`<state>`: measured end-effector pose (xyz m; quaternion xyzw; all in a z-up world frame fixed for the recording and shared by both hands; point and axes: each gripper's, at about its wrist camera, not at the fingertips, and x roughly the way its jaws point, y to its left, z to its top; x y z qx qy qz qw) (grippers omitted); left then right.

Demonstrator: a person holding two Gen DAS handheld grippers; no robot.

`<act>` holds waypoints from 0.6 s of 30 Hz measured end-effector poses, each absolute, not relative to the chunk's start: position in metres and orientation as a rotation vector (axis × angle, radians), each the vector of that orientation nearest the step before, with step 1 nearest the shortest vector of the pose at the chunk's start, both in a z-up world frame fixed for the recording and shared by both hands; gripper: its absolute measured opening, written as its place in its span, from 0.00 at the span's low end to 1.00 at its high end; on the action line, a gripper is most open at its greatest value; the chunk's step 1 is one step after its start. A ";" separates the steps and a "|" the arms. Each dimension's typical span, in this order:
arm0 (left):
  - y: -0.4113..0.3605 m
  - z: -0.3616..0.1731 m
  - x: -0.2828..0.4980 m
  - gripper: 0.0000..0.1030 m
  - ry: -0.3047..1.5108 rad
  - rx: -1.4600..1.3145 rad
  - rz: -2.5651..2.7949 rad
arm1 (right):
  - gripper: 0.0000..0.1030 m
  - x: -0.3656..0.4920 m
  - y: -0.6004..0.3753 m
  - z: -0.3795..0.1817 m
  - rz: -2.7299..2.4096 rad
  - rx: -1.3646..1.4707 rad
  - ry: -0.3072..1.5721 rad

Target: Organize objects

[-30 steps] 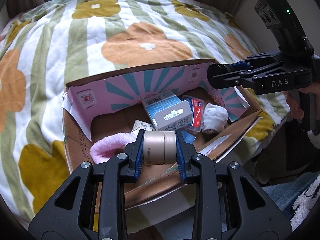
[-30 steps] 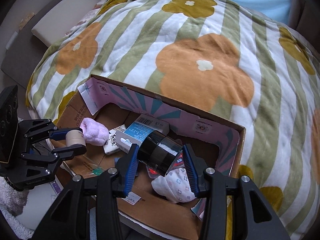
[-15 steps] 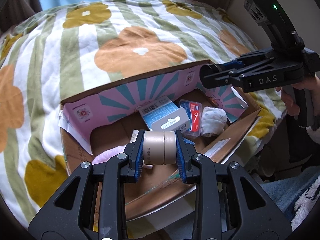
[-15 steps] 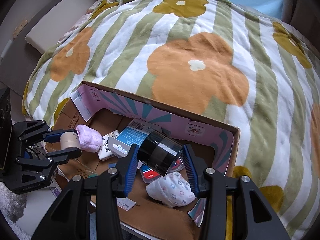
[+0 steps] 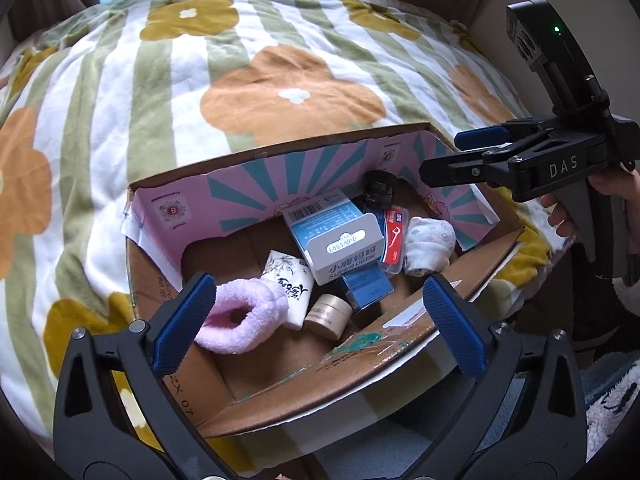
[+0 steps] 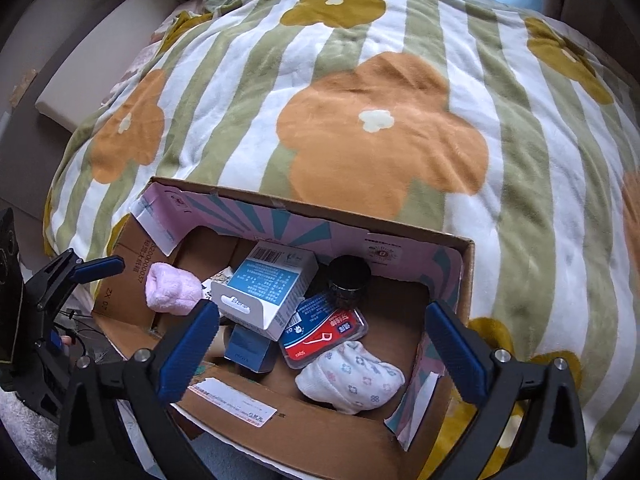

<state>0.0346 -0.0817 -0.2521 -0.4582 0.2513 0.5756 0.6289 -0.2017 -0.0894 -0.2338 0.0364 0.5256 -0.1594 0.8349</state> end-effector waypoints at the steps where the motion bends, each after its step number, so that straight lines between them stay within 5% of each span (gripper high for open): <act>1: -0.080 -0.251 0.034 1.00 0.579 -1.049 1.314 | 1.00 -0.202 -0.089 -0.234 -0.342 0.071 1.116; 18: -0.066 -0.199 0.004 1.00 0.567 -1.048 1.440 | 1.00 -0.199 -0.079 -0.198 -0.352 0.070 1.113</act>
